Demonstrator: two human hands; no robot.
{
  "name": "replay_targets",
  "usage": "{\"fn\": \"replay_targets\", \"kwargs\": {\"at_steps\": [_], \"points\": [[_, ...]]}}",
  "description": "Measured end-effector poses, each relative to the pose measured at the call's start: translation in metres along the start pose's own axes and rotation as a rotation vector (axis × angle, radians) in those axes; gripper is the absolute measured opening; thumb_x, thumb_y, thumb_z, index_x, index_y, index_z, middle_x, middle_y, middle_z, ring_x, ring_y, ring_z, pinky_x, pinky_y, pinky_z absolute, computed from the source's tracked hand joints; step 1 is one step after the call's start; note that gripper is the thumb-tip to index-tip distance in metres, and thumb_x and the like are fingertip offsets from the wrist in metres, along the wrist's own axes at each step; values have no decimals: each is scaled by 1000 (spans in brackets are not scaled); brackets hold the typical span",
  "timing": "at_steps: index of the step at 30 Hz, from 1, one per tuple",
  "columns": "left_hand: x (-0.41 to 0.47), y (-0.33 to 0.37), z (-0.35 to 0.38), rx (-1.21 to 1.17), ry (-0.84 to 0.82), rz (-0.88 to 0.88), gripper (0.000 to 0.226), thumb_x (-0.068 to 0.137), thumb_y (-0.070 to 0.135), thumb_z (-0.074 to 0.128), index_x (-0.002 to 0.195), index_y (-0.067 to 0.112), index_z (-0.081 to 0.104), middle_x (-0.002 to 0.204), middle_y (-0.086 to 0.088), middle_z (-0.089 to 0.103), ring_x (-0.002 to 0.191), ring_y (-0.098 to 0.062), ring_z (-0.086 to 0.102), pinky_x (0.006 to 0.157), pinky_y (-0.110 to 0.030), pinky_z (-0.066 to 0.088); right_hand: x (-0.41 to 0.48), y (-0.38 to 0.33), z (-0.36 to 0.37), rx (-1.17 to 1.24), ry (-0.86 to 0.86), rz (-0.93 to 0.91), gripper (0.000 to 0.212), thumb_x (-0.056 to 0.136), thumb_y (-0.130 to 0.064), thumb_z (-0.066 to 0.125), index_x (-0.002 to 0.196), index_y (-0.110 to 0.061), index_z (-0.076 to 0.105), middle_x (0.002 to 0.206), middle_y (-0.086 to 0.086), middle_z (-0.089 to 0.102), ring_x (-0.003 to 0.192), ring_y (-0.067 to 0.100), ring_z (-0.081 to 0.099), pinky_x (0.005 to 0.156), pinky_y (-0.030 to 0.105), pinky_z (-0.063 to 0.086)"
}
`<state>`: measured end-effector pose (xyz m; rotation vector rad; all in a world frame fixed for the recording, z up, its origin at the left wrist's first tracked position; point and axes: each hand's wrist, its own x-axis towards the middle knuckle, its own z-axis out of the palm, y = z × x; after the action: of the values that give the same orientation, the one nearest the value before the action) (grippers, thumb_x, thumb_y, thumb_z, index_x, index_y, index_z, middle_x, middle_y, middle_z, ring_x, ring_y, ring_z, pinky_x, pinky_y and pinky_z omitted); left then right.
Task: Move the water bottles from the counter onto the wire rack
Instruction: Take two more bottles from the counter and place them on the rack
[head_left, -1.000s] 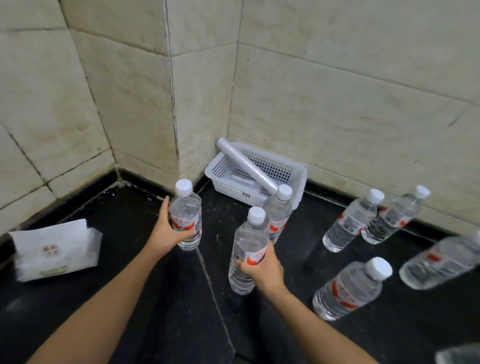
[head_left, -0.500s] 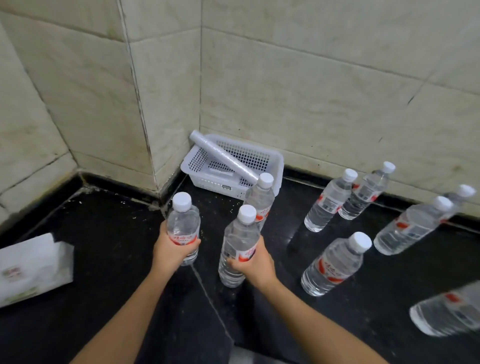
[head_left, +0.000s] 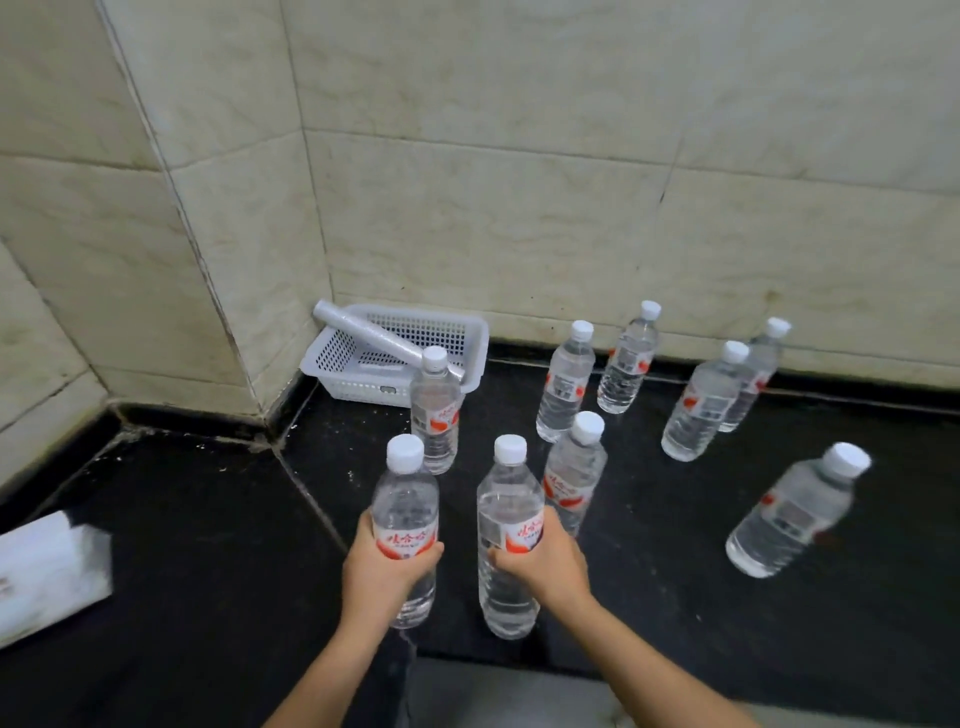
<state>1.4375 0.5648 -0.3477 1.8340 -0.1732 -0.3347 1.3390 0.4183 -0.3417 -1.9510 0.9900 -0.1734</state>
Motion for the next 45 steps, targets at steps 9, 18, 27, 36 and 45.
{"fn": "replay_targets", "kwargs": {"at_steps": [9, 18, 27, 36, 45], "points": [[-119, 37, 103, 154, -277, 183, 62, 53, 15, 85, 103, 28, 50, 96, -1, 66, 93, -23, 62, 84, -35, 49, -93, 109, -136, 49, 180, 70, 55, 63, -39, 74, 108, -25, 47, 103, -3, 65, 98, 21, 61, 86, 33, 48], [-273, 68, 272, 205, -702, 266, 58, 36, 44, 71, 90, 38, 50, 91, 6, 69, 90, -22, 65, 87, -42, 51, -217, 251, -295, 169, 670, 340, 44, 64, -34, 74, 92, -23, 42, 87, -3, 56, 97, 27, 60, 70, 28, 39], [-379, 82, 419, 188, -1013, 285, 51, 56, 19, 83, 97, 19, 54, 86, 0, 68, 84, -23, 65, 76, -38, 53, -298, 352, -408, 215, 1002, 604, 47, 62, -38, 74, 97, -22, 48, 102, 6, 67, 95, 29, 63, 72, 31, 43], [-456, 128, 601, 125, -1223, 362, 62, 52, 23, 84, 106, 18, 53, 92, -5, 63, 89, -27, 61, 78, -34, 47, -307, 441, -537, 124, 1067, 776, 55, 62, -42, 72, 107, -21, 49, 109, 5, 65, 103, 28, 59, 78, 32, 44], [-533, 169, 737, 126, -1382, 345, 70, 29, 46, 70, 92, 25, 49, 85, -1, 61, 84, -26, 60, 77, -36, 49, -321, 506, -655, 46, 1144, 899, 54, 63, -44, 73, 104, -20, 47, 100, 1, 66, 93, 25, 61, 76, 33, 49]]}}
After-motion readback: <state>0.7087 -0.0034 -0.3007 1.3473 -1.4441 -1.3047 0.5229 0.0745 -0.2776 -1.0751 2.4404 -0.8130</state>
